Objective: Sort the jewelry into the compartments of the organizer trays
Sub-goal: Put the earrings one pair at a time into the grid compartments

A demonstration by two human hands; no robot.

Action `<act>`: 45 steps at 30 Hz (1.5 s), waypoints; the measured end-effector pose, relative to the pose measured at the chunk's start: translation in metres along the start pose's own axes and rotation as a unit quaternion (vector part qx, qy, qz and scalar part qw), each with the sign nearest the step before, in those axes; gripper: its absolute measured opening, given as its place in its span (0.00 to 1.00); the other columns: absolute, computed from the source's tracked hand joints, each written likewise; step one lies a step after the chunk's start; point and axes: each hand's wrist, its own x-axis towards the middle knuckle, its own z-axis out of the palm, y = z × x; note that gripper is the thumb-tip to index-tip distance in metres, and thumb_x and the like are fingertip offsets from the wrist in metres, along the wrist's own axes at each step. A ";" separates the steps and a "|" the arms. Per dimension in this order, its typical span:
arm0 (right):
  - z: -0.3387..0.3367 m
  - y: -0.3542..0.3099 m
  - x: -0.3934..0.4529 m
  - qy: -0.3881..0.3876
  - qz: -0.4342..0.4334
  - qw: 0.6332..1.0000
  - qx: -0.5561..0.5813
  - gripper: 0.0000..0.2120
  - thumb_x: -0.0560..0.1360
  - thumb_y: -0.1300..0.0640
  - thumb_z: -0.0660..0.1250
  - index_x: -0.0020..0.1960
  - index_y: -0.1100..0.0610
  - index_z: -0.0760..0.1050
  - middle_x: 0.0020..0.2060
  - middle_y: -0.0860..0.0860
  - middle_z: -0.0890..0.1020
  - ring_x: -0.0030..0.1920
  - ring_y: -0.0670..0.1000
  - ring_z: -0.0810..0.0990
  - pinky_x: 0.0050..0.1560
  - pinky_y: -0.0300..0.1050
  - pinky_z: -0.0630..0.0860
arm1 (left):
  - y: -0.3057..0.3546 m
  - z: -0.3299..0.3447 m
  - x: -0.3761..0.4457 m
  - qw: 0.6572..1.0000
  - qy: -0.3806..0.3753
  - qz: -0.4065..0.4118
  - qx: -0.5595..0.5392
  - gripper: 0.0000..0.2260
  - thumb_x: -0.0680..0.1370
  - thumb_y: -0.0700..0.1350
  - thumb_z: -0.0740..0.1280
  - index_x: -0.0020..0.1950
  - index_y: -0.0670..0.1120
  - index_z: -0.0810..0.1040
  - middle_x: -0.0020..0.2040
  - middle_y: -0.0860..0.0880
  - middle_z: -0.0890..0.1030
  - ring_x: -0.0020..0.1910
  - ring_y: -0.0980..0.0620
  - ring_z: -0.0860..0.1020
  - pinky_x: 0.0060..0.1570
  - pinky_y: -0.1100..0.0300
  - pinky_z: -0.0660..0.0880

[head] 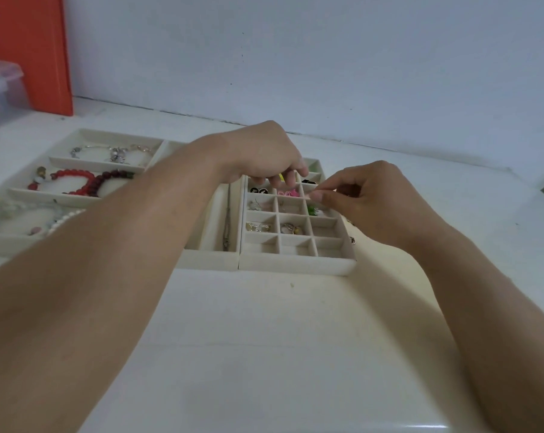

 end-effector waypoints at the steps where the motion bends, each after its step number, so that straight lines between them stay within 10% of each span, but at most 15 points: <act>1: -0.001 0.000 0.000 0.010 0.003 1.000 0.003 0.05 0.76 0.48 0.72 0.42 0.45 0.85 0.22 0.40 0.73 0.26 0.46 0.67 0.28 0.33 0.63 | -0.001 0.001 0.000 1.000 0.003 0.001 -0.002 0.07 0.78 0.43 0.69 0.51 0.44 0.86 0.34 0.51 0.82 0.30 0.55 0.75 0.34 0.58 0.68; 7: -0.025 0.023 0.006 0.083 0.072 0.994 -0.022 0.06 0.76 0.48 0.72 0.42 0.46 0.84 0.23 0.39 0.75 0.23 0.44 0.70 0.26 0.33 0.66 | -0.003 0.008 0.001 0.999 0.024 0.020 -0.009 0.05 0.78 0.42 0.70 0.49 0.47 0.86 0.38 0.49 0.85 0.32 0.57 0.78 0.31 0.64 0.69; 14: -0.042 0.060 0.003 -0.026 0.133 0.982 -0.132 0.07 0.79 0.54 0.70 0.53 0.45 0.85 0.45 0.41 0.83 0.43 0.38 0.79 0.40 0.29 0.68 | 0.004 0.017 0.002 0.997 0.058 0.058 0.000 0.05 0.78 0.41 0.71 0.50 0.48 0.86 0.37 0.53 0.84 0.36 0.57 0.81 0.26 0.73 0.69; 29: -0.013 0.058 0.006 -0.054 0.109 0.987 -0.104 0.03 0.75 0.54 0.72 0.45 0.48 0.84 0.42 0.45 0.82 0.37 0.40 0.75 0.36 0.37 0.68 | 0.005 0.033 0.002 0.996 0.044 0.074 0.008 0.04 0.77 0.41 0.72 0.49 0.49 0.86 0.39 0.50 0.86 0.39 0.53 0.82 0.48 0.53 0.81; 37: -0.031 0.055 0.005 0.040 0.120 0.987 0.100 0.05 0.77 0.53 0.72 0.44 0.51 0.85 0.33 0.36 0.82 0.29 0.44 0.71 0.29 0.30 0.68 | 0.009 0.038 -0.001 0.993 0.066 0.099 0.016 0.04 0.76 0.44 0.74 0.48 0.52 0.86 0.41 0.53 0.86 0.39 0.55 0.83 0.47 0.58 0.79; 45: -0.031 0.046 0.003 -0.044 0.150 0.948 0.276 0.05 0.76 0.51 0.73 0.45 0.52 0.85 0.40 0.45 0.81 0.40 0.47 0.73 0.40 0.41 0.70 | 0.019 0.045 -0.006 0.984 0.079 0.155 -0.030 0.05 0.72 0.45 0.78 0.46 0.50 0.86 0.41 0.53 0.86 0.40 0.61 0.82 0.41 0.73 0.74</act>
